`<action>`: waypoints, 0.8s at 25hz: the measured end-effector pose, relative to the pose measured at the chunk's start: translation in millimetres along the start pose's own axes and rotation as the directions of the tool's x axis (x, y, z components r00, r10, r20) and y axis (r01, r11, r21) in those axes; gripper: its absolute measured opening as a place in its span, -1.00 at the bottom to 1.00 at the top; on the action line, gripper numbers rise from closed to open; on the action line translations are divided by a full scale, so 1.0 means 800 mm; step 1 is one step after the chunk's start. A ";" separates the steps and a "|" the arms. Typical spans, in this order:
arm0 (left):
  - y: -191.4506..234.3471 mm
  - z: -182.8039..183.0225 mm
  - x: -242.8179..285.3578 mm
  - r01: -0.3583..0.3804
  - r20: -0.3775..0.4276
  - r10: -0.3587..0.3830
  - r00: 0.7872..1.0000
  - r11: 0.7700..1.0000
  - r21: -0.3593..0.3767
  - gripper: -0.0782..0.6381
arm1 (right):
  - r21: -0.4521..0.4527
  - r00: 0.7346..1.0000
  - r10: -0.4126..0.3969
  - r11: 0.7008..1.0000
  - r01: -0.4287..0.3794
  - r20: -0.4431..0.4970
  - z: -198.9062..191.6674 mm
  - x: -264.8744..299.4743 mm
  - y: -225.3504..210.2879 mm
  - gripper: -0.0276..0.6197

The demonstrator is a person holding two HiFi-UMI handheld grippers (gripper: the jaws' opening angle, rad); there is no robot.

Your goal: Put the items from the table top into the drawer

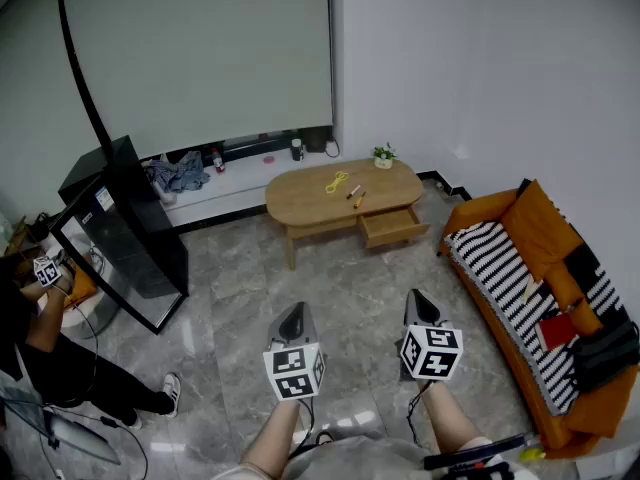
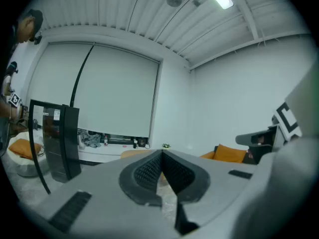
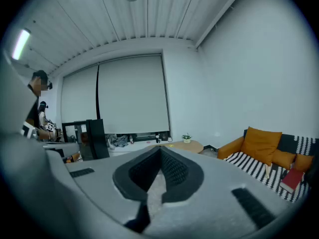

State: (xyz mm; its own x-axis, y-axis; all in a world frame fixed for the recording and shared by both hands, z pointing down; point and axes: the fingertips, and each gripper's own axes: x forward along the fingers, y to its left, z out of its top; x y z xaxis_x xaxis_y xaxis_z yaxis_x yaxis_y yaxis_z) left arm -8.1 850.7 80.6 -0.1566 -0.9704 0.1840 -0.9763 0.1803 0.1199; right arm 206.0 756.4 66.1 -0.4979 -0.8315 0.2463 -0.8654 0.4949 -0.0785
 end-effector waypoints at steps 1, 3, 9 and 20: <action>0.001 -0.001 0.001 0.007 -0.002 -0.007 1.000 1.000 -0.002 -0.77 | -0.001 1.000 -0.004 1.000 0.004 0.000 0.001 0.002 0.001 -0.94; 0.004 -0.002 0.004 0.019 -0.008 -0.019 1.000 1.000 -0.004 -0.77 | -0.003 1.000 -0.011 1.000 0.011 0.000 0.002 0.005 0.005 -0.94; 0.017 -0.004 0.007 0.039 -0.024 -0.039 0.999 0.999 0.003 -0.77 | 0.025 0.999 -0.036 0.999 0.036 -0.019 0.001 0.013 0.017 -0.94; 0.034 -0.030 0.017 0.089 -0.071 -0.087 0.994 0.996 0.026 -0.77 | 0.057 0.993 -0.086 0.994 0.091 -0.086 -0.038 0.013 0.023 -0.94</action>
State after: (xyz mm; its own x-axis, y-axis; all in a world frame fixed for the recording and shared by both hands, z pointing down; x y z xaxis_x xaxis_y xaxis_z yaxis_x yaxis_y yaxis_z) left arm -32.9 846.0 109.7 -0.0601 -0.9684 0.2420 -0.9900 0.0889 0.1099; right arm 186.6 764.0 96.5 -0.4148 -0.8464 0.3339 -0.9090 0.4019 -0.1104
